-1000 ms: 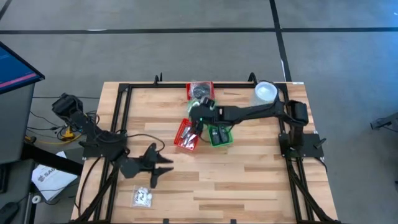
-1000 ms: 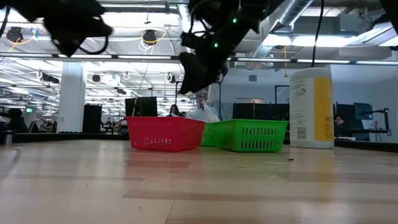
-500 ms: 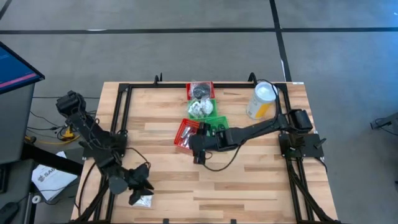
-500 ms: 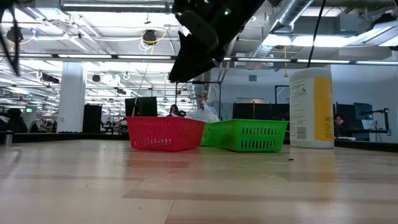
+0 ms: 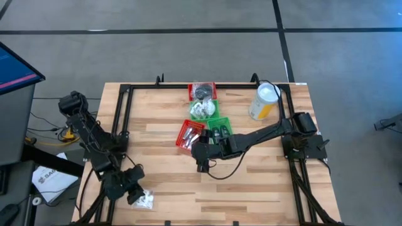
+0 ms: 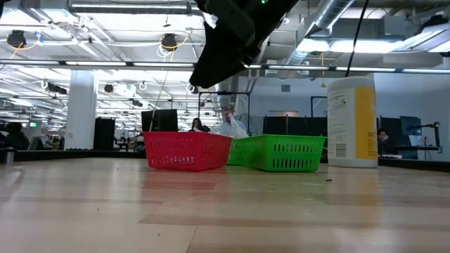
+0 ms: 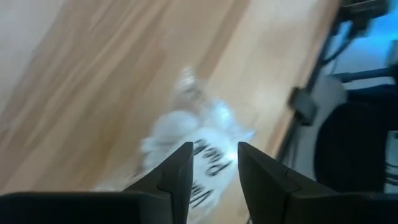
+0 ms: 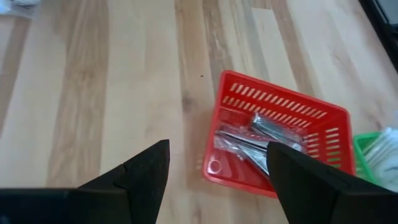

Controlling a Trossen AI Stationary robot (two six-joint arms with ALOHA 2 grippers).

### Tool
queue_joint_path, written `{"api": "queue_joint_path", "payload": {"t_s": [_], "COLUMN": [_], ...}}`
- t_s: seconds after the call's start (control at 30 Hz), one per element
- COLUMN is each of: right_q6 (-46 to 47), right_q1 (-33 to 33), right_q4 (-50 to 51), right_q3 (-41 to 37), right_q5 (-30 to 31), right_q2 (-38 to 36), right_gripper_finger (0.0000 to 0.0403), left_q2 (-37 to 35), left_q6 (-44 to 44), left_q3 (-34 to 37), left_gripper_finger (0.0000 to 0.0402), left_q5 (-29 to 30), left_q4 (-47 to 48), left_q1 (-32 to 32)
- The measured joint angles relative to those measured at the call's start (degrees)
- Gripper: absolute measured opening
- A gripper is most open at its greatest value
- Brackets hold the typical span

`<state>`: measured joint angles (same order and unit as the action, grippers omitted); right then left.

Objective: Pick & Place Travel size toiletries
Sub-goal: Put the white cotton pack into the top green bin

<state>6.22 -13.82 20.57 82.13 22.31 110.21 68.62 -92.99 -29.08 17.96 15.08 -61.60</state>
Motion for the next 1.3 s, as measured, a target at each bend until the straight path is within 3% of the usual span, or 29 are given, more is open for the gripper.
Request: {"api": "queue_joint_path", "payload": {"t_s": [0.17,0.5,0.67,0.97,1.3], "right_q6": [-1.11,-2.34,-3.41,-3.65,-3.65], "right_q1": [0.10,0.06,0.06,0.10,0.13], "right_q4": [0.41,2.19,2.56,2.14,1.21], "right_q3": [0.00,0.00,-0.02,-0.02,0.00], "right_q5": [0.02,0.02,0.00,0.00,0.00], "right_q2": [0.00,0.00,0.43,0.94,0.94], "right_gripper_finger": [0.0255,0.0255,0.0255,0.0255,0.0255], "left_q2": [0.00,0.00,0.02,0.01,0.00], "left_q6": [-4.57,-8.40,-9.08,-6.68,-3.70], "left_q3": [0.09,3.07,4.35,4.42,4.83], "left_gripper_finger": [0.0118,0.0120,0.0154,0.0230,0.0237], "left_q5": [-4.51,-5.71,-8.53,-6.94,-5.66], "left_q4": [3.90,3.60,3.21,3.28,3.89], "left_q1": [0.00,0.04,0.64,0.66,0.68]}}
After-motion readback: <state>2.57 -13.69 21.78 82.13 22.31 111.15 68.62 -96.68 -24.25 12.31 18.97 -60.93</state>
